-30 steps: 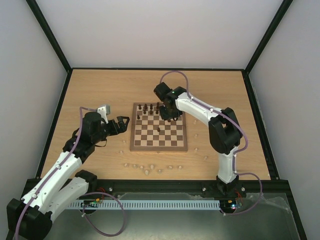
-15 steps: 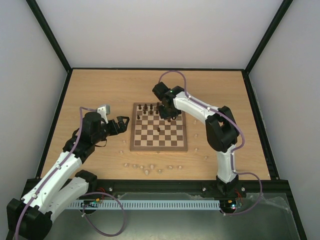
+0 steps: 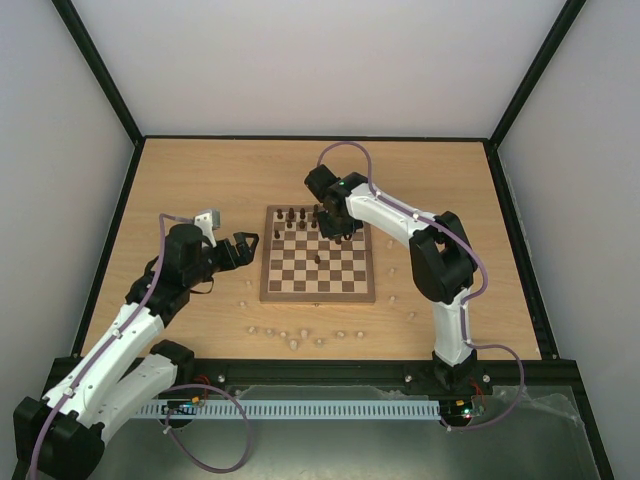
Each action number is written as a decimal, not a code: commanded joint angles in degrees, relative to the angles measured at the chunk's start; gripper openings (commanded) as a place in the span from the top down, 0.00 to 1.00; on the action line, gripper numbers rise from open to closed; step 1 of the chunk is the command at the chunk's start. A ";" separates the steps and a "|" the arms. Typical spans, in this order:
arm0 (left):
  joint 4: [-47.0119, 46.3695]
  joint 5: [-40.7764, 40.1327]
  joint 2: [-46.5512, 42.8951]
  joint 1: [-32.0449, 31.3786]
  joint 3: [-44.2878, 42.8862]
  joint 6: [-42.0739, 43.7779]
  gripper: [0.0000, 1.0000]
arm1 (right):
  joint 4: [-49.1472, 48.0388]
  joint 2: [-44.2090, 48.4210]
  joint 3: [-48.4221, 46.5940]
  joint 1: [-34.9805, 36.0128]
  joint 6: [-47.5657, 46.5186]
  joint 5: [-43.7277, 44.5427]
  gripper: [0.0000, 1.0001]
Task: Set up the chess pieces on the board
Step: Pick up the chess piece from the chessboard.
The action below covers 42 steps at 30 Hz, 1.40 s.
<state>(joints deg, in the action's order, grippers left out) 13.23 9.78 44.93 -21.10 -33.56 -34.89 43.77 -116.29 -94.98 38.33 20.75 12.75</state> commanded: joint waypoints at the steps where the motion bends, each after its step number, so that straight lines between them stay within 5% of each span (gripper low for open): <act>1: 0.47 -0.55 -0.10 0.01 0.69 0.55 0.01 | 3.35 -1.22 -0.44 -0.25 -0.44 0.61 0.81; 17: 0.45 -0.82 0.07 0.01 0.50 0.44 0.01 | 2.86 -0.78 1.95 -0.27 -0.49 0.17 0.76; 22: 0.39 -0.82 0.07 0.01 0.40 0.46 0.00 | 2.55 -0.59 2.51 -0.27 -0.56 0.26 0.88; 28: 0.65 -0.98 -0.10 0.01 0.42 0.61 0.01 | 3.50 0.70 1.21 -0.27 -0.62 -0.99 0.92; 42: 0.59 -1.34 0.38 0.01 -0.19 0.59 0.00 | 8.88 -2.99 -13.86 -0.18 -3.20 -3.61 0.92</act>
<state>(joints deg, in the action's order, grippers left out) 13.26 8.93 45.17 -21.10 -33.56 -34.92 46.96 -116.95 -104.55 38.22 19.20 10.11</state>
